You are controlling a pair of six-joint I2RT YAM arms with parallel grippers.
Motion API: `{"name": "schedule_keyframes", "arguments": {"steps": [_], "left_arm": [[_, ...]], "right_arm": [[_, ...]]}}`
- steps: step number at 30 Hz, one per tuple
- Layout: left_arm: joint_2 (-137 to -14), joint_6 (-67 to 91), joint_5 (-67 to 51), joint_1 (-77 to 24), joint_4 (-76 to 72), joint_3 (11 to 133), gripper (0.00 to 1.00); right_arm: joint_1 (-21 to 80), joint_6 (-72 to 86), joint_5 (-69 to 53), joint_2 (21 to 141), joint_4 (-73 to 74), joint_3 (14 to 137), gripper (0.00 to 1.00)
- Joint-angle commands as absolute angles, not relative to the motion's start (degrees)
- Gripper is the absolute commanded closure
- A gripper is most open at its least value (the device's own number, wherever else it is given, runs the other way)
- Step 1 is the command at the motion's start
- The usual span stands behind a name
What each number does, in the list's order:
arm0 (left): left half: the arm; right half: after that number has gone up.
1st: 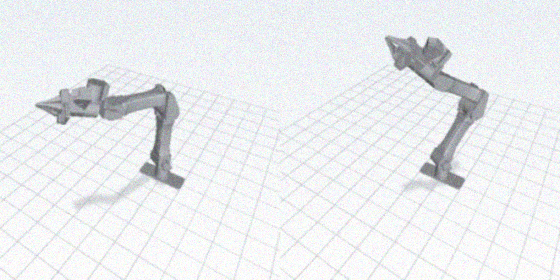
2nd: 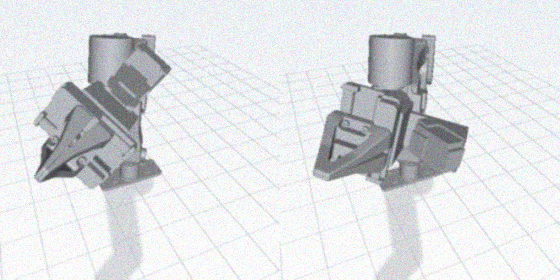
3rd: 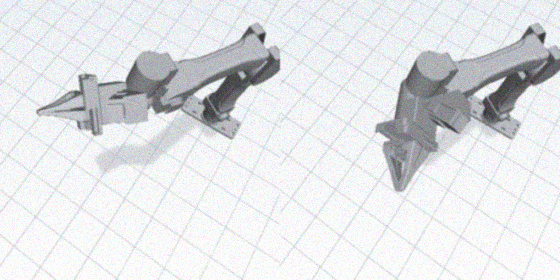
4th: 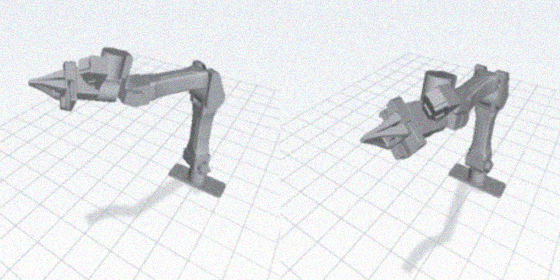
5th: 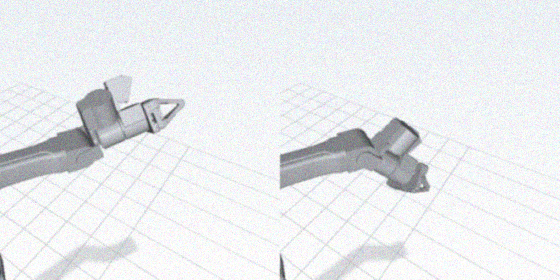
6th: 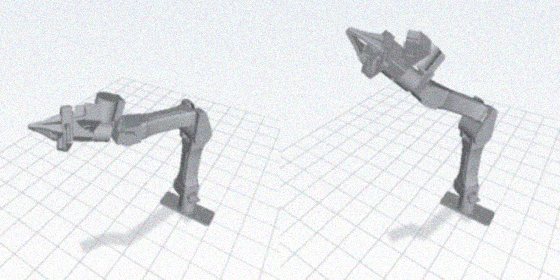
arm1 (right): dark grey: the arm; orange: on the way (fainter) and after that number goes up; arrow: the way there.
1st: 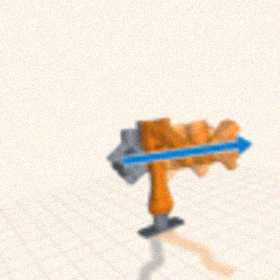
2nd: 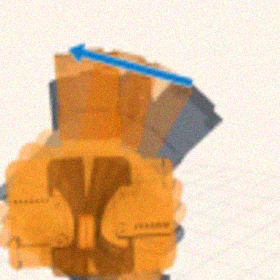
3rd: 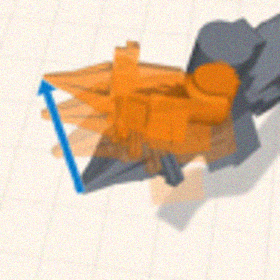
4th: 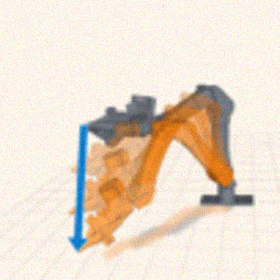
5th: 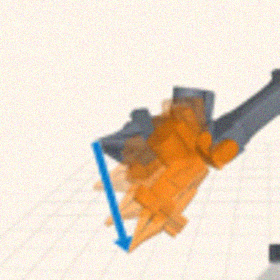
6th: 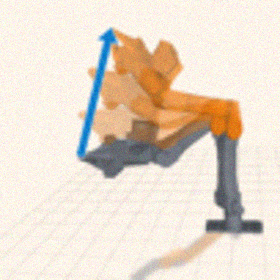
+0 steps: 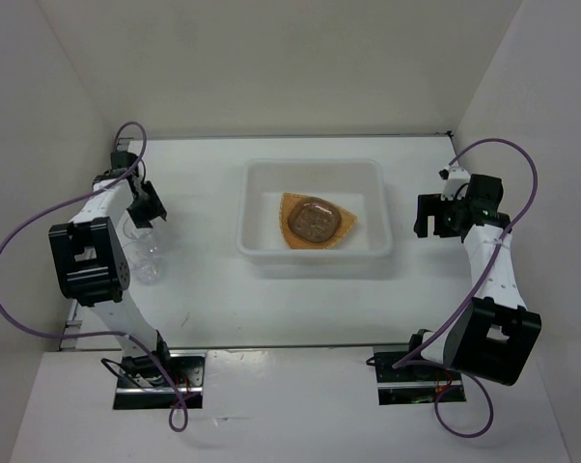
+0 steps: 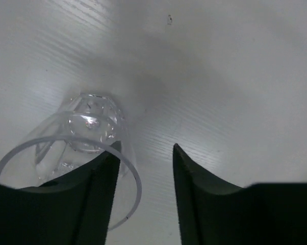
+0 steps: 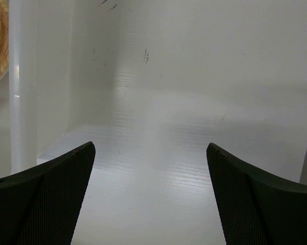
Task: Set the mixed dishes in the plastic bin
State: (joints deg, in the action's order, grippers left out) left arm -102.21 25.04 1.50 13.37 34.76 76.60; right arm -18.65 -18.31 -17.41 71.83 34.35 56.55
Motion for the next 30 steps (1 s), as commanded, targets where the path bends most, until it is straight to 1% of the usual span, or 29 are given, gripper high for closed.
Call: {"name": "schedule_keyframes", "arguments": {"steps": [1, 2, 3, 5, 9, 10, 12, 13, 15, 16, 17, 19, 20, 21, 23, 25, 26, 27, 30], "left_arm": [[-103.71, 23.03, 0.53, 13.62, 32.61, 77.07, 0.51], [-103.71, 23.64, 1.48, 13.62, 32.61, 77.08, 0.64], [-103.01, 23.64, 2.89, 13.62, 32.61, 78.04, 0.85], [-102.13, 24.43, 3.60, 14.23, 33.22, 81.10, 0.99], [-98.09, 27.94, 1.85, 15.55, 33.93, 87.52, 1.00], [-97.48, 28.91, 0.54, 15.56, 36.01, 89.80, 1.00], [-95.72, 33.02, -2.62, 15.56, 35.43, 94.28, 1.00], [-94.76, 34.79, -9.16, 15.56, 31.42, 94.31, 1.00], [-93.25, 38.56, -17.97, 13.55, 24.29, 94.31, 1.00], [-94.04, 38.58, -22.54, 12.32, 19.04, 97.09, 1.00], [-95.78, 38.58, -31.81, 10.91, 18.98, 100.51, 1.00], [-103.51, 32.11, -35.76, 4.42, 28.52, 110.69, 1.00], [-106.93, 30.08, -33.94, 2.13, 31.61, 118.57, 1.00], [-106.96, 28.32, -32.71, -1.72, 32.77, 119.17, 1.00], [-108.36, 26.73, -27.89, -4.99, 34.26, 120.40, 1.00], [-110.64, 23.74, -23.58, -10.00, 38.83, 121.98, 1.00], [-111.35, 22.95, -18.77, -11.67, 40.15, 122.60, 1.00], [-112.05, 22.07, -16.20, -14.82, 42.52, 123.65, 1.00], [-115.39, 20.21, -7.33, -19.06, 46.04, 125.15, 1.00]], "right_arm": [[-19.07, -19.25, -18.54, 72.07, 33.75, 56.07, 0.06], [-19.07, -19.25, -18.54, 72.07, 33.75, 56.07, 0.06], [-19.07, -19.25, -18.54, 72.07, 33.75, 56.07, 0.06], [-19.07, -19.25, -18.54, 72.07, 33.75, 56.60, 0.06], [-19.07, -19.25, -18.54, 72.07, 34.28, 56.60, 0.06], [-19.07, -19.25, -18.54, 72.07, 34.28, 56.60, 0.06], [-19.07, -19.25, -18.54, 72.07, 34.28, 56.60, 0.06], [-19.07, -19.25, -18.54, 72.07, 34.28, 56.60, 0.06], [-19.07, -19.25, -18.54, 72.07, 34.28, 56.60, 0.06], [-19.07, -19.25, -18.54, 72.07, 34.28, 56.60, 0.06], [-18.55, -19.25, -18.54, 72.07, 34.28, 56.60, 0.06], [-18.54, -19.25, -18.54, 72.07, 34.28, 56.60, 0.06], [-18.54, -19.25, -18.54, 72.07, 34.28, 56.60, 0.06], [-18.54, -19.25, -19.07, 72.07, 34.28, 56.60, 0.06], [-18.54, -19.25, -19.07, 72.07, 34.28, 56.60, 0.06], [-18.54, -19.25, -19.07, 72.07, 34.28, 56.60, 0.06], [-18.54, -19.25, -19.07, 72.07, 34.28, 56.60, 0.06], [-18.54, -19.25, -19.07, 72.07, 34.28, 56.60, 0.06], [-18.54, -19.25, -19.07, 72.07, 34.28, 56.60, 0.06]]}}
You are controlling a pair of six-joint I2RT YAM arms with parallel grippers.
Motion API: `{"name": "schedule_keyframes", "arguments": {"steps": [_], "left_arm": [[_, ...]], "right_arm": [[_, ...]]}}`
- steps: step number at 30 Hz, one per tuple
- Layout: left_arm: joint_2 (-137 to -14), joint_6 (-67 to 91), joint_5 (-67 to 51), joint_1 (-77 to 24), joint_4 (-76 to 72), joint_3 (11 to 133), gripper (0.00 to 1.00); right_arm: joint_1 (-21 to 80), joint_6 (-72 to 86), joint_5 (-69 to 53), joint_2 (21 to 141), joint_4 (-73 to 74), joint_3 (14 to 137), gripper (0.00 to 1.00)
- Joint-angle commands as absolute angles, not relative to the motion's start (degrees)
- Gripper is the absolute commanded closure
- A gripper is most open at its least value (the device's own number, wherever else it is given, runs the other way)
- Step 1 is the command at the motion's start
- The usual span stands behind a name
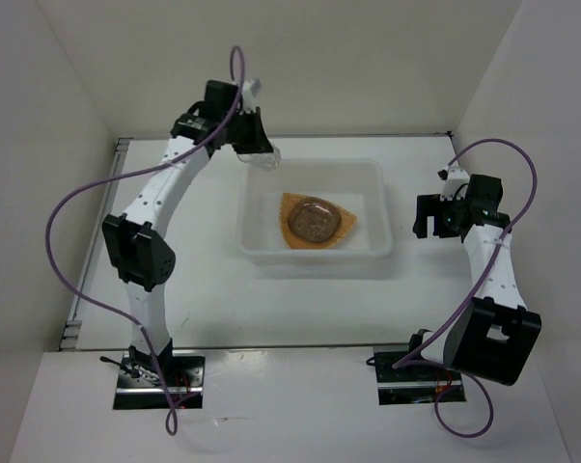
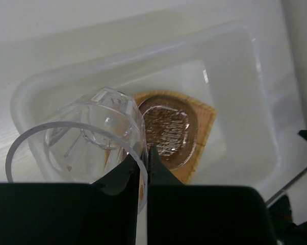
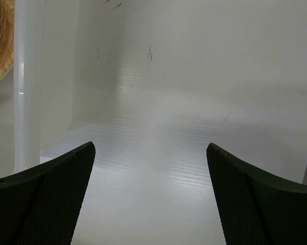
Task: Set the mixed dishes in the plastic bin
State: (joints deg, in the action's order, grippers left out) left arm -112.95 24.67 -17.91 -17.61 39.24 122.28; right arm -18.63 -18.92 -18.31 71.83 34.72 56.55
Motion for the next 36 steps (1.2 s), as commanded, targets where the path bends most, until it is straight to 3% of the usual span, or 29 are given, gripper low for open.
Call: {"name": "schedule_keyframes", "arguments": {"steps": [1, 22, 32, 36], "left_arm": [[-116.97, 20.21, -5.73, -21.07, 46.58, 125.16, 1.00], [-130.33, 19.69, 8.25, -30.23, 51.59, 124.45, 1.00], [-131.92, 20.21, 10.46, -30.76, 52.73, 122.79, 0.97], [-132.45, 20.21, 10.46, -30.76, 52.73, 122.26, 0.90]], "right_arm": [[-18.54, -19.25, -19.07, 72.07, 34.28, 56.60, 0.06], [-18.54, -19.25, -19.07, 72.07, 33.75, 56.60, 0.06], [-18.54, -19.25, -19.07, 72.07, 33.75, 56.60, 0.06], [-18.54, -19.25, -19.07, 72.07, 33.75, 56.60, 0.06]]}}
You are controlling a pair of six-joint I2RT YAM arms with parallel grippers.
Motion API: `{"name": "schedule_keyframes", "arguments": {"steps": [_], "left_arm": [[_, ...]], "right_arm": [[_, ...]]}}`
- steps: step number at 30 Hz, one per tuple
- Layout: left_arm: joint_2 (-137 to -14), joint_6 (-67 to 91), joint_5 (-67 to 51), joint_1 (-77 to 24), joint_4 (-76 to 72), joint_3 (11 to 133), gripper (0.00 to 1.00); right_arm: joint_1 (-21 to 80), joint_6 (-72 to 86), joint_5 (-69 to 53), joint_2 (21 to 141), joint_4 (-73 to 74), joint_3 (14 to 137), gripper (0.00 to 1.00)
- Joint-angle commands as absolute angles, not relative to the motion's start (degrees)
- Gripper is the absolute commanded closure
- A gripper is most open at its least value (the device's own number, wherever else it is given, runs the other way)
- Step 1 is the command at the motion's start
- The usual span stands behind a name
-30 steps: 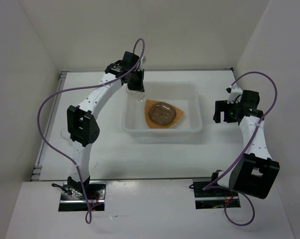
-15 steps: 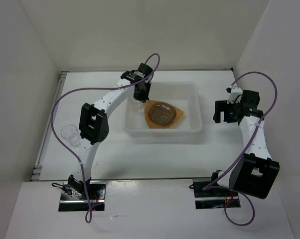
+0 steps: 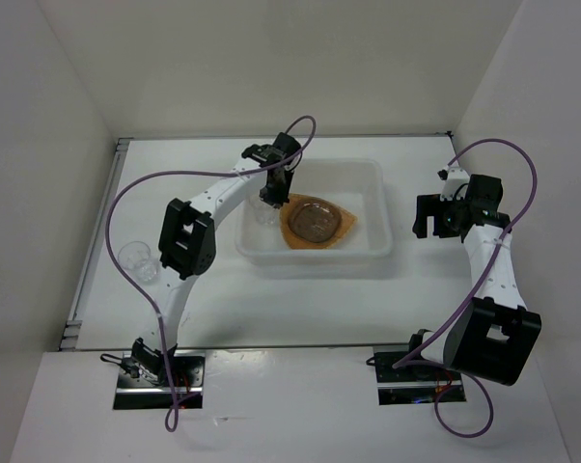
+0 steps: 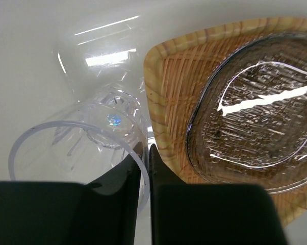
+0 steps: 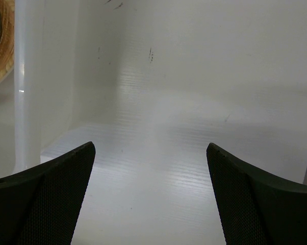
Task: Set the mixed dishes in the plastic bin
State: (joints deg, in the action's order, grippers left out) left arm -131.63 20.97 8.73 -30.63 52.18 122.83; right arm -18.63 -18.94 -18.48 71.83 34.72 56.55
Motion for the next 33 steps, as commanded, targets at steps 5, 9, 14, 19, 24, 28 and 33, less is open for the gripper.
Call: {"name": "schedule_keyframes", "arguments": {"steps": [5, 9, 14, 19, 24, 28, 33], "left_arm": [[-132.45, 20.74, 10.98, -30.76, 53.26, 124.27, 0.69], [-128.95, 22.49, 15.27, -30.76, 55.54, 131.55, 0.27], [-118.25, 24.60, 28.11, -30.76, 59.67, 140.27, 0.00], [-106.55, 34.35, 35.60, -24.19, 65.31, 120.55, 0.00], [-85.11, 42.62, 23.07, -13.82, 53.12, 87.76, 0.00], [-78.05, 43.77, 19.78, -8.45, 50.27, 75.07, 0.00], [-77.52, 42.55, 17.14, -2.38, 48.34, 69.09, 0.00]], "right_arm": [[-18.54, -19.25, -19.07, 72.07, 33.75, 56.08, 0.06], [-18.54, -19.25, -19.07, 72.07, 33.75, 56.07, 0.06], [-18.54, -19.25, -19.59, 72.07, 33.75, 56.07, 0.06], [-18.54, -19.78, -20.13, 72.07, 32.70, 56.07, 0.05], [-18.02, -19.78, -20.13, 72.59, 32.70, 55.55, 0.05], [-17.49, -19.78, -20.13, 73.12, 32.70, 55.55, 0.05], [-16.35, -20.30, -20.13, 73.65, 33.22, 55.55, 0.05]]}}
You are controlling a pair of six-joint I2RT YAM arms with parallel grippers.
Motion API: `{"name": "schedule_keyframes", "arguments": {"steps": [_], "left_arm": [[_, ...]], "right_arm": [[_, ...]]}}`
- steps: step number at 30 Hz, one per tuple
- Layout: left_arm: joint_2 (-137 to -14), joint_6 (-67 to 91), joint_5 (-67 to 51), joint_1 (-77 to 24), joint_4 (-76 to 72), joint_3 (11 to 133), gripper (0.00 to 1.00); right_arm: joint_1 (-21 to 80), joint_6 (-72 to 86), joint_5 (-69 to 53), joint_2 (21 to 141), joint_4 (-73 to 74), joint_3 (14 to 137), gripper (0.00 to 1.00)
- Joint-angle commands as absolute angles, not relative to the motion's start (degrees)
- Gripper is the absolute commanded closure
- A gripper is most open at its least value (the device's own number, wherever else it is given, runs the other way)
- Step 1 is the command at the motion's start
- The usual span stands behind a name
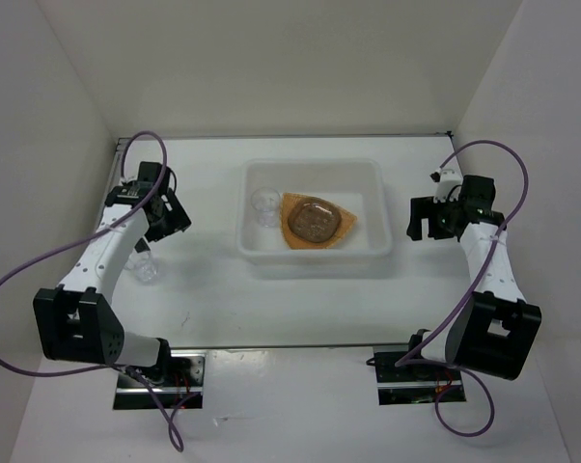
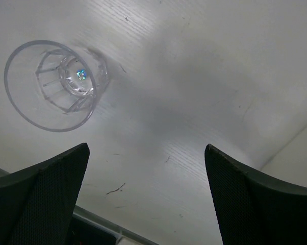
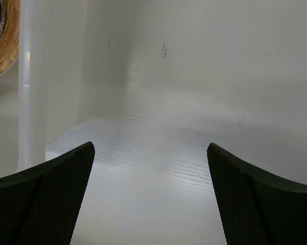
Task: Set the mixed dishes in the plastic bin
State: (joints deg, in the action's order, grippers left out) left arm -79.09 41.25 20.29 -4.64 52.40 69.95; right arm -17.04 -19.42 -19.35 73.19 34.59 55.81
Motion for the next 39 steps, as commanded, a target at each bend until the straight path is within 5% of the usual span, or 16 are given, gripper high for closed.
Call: {"name": "schedule_keyframes", "arguments": {"steps": [1, 19, 22, 26, 27, 28, 35, 39], "left_arm": [[-78.04, 41.93, 17.75, -1.85, 47.73, 69.08, 0.00], [-87.97, 34.20, 16.61, 6.94, 37.45, 60.03, 0.01], [-89.82, 33.57, 16.61, 7.47, 37.44, 60.03, 0.13], [-88.51, 33.05, 15.21, 7.47, 36.91, 60.03, 0.62], [-88.51, 33.05, 15.21, 7.47, 36.91, 60.55, 0.86], [-87.98, 33.05, 15.21, 7.47, 37.44, 61.69, 0.95], [-77.89, 34.10, 16.44, 5.02, 40.25, 73.81, 1.00], [-72.87, 30.35, 5.93, 3.61, 31.60, 82.43, 1.00]], "right_arm": [[-15.83, -20.30, -20.13, 73.65, 33.22, 55.55, 0.05], [-15.82, -20.30, -20.13, 73.13, 33.22, 55.55, 0.05], [-15.82, -20.82, -20.13, 73.13, 33.22, 55.55, 0.05], [-15.82, -20.83, -19.52, 73.65, 33.22, 56.07, 0.05], [-15.82, -20.83, -19.51, 73.65, 33.74, 56.07, 0.05], [-15.82, -21.35, -18.99, 73.65, 33.75, 56.07, 0.05], [-15.82, -21.36, -18.98, 73.65, 33.75, 56.07, 0.05], [-15.82, -21.36, -18.98, 73.65, 33.75, 56.07, 0.05]]}}
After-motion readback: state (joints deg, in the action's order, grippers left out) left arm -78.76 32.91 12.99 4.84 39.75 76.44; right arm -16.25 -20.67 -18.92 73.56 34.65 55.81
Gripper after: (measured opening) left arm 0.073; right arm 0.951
